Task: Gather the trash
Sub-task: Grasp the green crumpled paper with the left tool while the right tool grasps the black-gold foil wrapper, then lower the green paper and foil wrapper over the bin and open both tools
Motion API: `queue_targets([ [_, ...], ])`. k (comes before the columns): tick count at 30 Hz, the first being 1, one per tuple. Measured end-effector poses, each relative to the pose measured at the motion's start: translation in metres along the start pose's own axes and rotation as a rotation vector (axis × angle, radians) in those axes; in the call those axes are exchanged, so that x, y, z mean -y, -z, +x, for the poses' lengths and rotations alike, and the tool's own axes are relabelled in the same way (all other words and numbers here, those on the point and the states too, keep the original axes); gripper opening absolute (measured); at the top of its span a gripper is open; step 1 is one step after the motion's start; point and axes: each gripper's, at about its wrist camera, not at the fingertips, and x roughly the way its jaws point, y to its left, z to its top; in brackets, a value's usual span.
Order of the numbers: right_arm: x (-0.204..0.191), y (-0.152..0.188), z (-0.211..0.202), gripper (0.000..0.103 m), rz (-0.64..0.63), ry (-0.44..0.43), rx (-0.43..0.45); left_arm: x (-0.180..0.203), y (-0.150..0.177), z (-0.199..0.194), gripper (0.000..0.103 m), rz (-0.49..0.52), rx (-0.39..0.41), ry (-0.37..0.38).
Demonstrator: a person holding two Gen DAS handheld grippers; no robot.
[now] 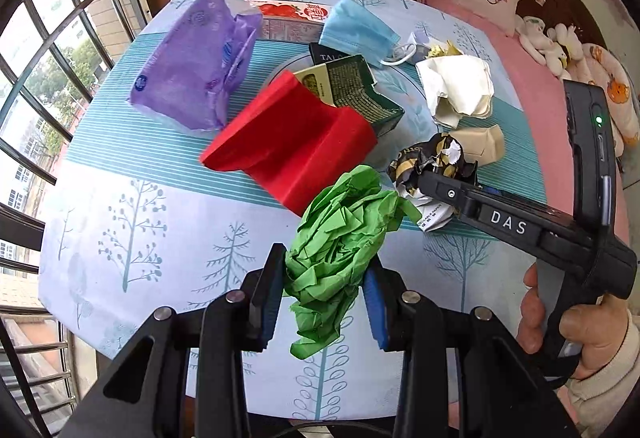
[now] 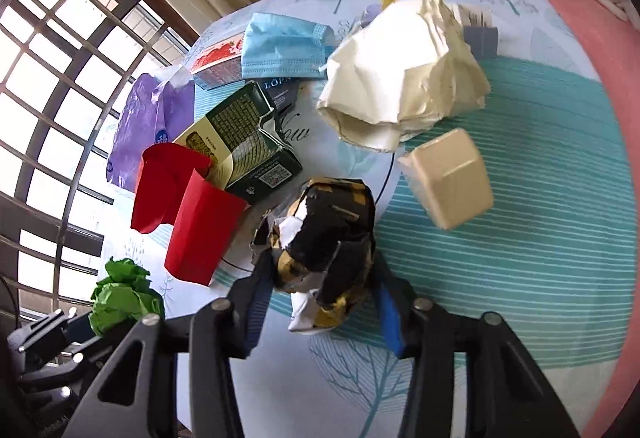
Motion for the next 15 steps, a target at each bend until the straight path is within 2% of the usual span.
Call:
queue_targets([
  [7,-0.013,0.011,-0.021,0.039,-0.036,0.016,0.025,-0.005,0.005,-0.015,0.035,0.008,0.013,0.006],
  [15,-0.038,0.042,-0.06,0.039,-0.046,0.029,0.055,-0.008,0.013,-0.039,0.035,0.06,0.034,0.024],
])
